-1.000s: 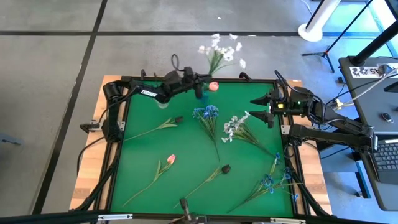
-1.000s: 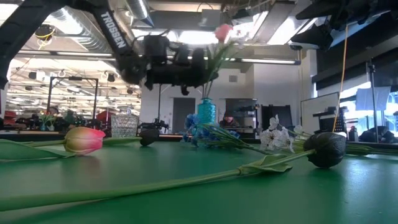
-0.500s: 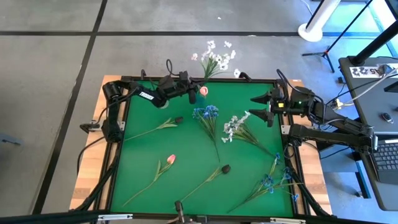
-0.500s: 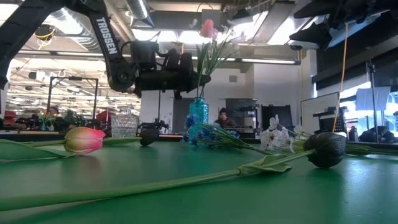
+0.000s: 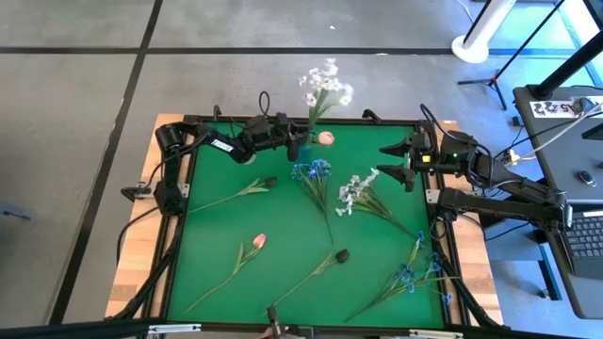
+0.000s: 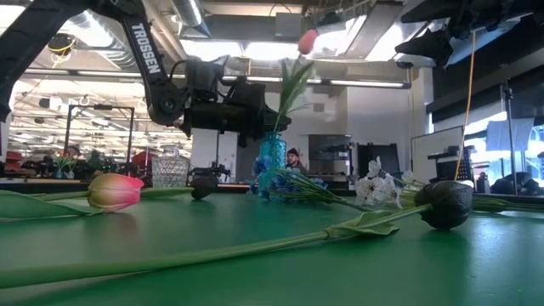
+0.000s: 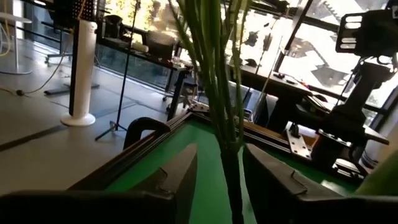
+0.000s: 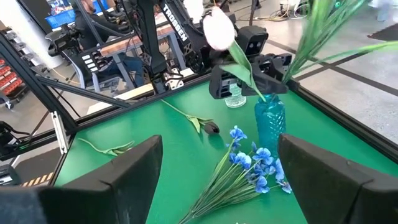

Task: Sort flowers into vase by color
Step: Put the left white flowers into the blue vase

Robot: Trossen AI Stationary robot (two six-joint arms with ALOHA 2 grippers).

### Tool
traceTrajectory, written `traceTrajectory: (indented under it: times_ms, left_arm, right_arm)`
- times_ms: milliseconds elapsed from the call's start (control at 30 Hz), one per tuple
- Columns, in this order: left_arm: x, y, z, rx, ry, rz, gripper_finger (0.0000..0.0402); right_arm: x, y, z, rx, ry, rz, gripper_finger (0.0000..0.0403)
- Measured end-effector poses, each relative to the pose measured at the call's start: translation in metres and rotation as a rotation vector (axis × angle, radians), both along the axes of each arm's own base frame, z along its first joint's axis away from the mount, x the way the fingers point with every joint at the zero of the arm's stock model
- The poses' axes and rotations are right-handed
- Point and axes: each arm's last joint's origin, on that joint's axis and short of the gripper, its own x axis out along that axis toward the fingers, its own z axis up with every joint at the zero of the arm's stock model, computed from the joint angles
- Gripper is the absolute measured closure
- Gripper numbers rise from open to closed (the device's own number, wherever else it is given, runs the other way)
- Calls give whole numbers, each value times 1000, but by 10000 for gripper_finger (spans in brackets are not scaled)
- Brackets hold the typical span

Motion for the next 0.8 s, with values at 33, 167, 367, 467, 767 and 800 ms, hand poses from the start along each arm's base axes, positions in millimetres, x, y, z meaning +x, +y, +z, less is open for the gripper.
traceTrajectory:
  times_ms: [33,167,367,467,767,800]
  left_arm:
    - [1,-1,1,9,5,-4,265]
    - [2,-7,11,59,30,-17,243]
    - [-2,-20,35,134,137,22,224]
    - [-4,-27,44,160,189,32,222]
    - [-2,-39,49,208,249,66,222]
    - [-2,-40,48,211,258,76,221]
  right_arm:
    - [0,0,0,0,0,0,86]
    - [0,0,0,0,1,0,86]
    - [0,0,0,1,1,0,86]
    - [0,0,0,0,0,0,86]
    - [0,0,1,-4,-11,1,86]
    - [0,0,1,-4,-11,1,86]
